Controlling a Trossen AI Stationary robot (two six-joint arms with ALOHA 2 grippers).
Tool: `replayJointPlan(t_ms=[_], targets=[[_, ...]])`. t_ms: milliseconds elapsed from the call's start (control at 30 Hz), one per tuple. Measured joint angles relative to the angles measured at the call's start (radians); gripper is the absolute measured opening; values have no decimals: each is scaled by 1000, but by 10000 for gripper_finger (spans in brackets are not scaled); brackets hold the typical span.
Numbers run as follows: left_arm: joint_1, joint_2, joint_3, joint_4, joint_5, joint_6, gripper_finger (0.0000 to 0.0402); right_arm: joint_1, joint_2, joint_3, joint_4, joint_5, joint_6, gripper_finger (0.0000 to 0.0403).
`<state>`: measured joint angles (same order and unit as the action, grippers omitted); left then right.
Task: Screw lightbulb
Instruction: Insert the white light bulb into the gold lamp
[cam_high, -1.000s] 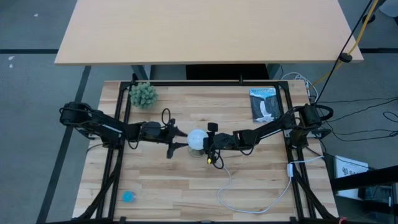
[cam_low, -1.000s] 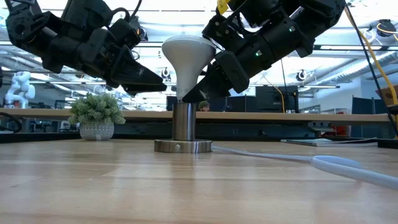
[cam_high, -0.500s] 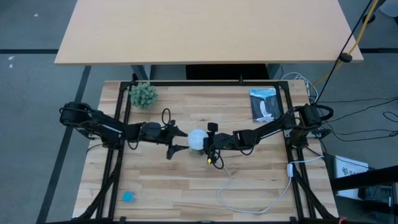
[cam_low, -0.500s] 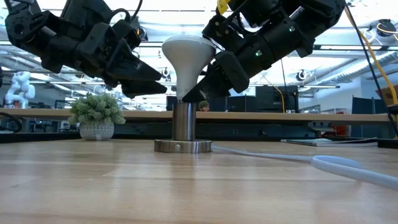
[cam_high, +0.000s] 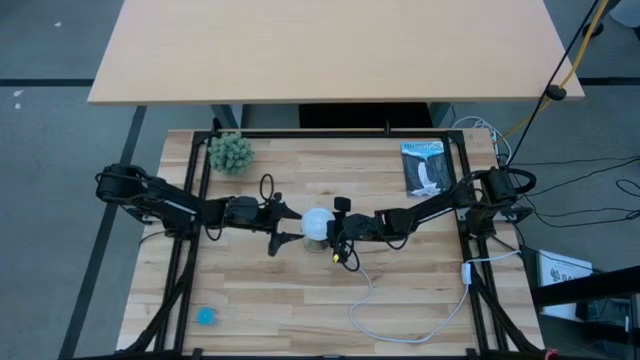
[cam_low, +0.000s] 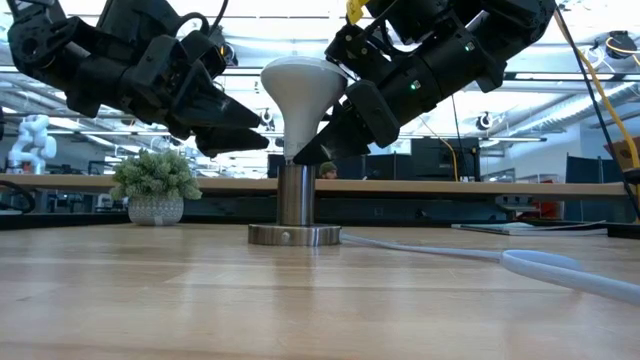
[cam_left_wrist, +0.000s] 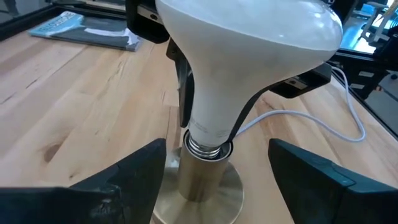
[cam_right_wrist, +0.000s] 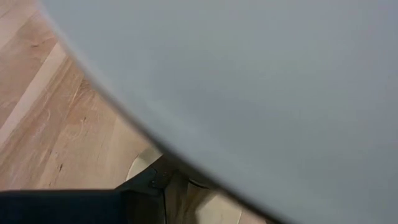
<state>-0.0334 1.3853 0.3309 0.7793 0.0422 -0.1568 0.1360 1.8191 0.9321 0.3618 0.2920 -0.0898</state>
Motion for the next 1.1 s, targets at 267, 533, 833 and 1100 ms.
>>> replayJointPlan(t_ms=[267, 533, 833, 1100], targets=[[0, 0, 0, 60, -2, 6, 289, 0, 0, 0, 0, 0, 0, 153], [-6, 0, 0, 79, -2, 0, 289, 0, 0, 0, 0, 0, 0, 153], [-52, 51, 0, 127, -15, 93, 289, 0, 0, -2, 9, -1, -1, 153], [-75, 247, 0, 392, -42, 160, 289, 0, 0, -2, 11, 0, 0, 153]])
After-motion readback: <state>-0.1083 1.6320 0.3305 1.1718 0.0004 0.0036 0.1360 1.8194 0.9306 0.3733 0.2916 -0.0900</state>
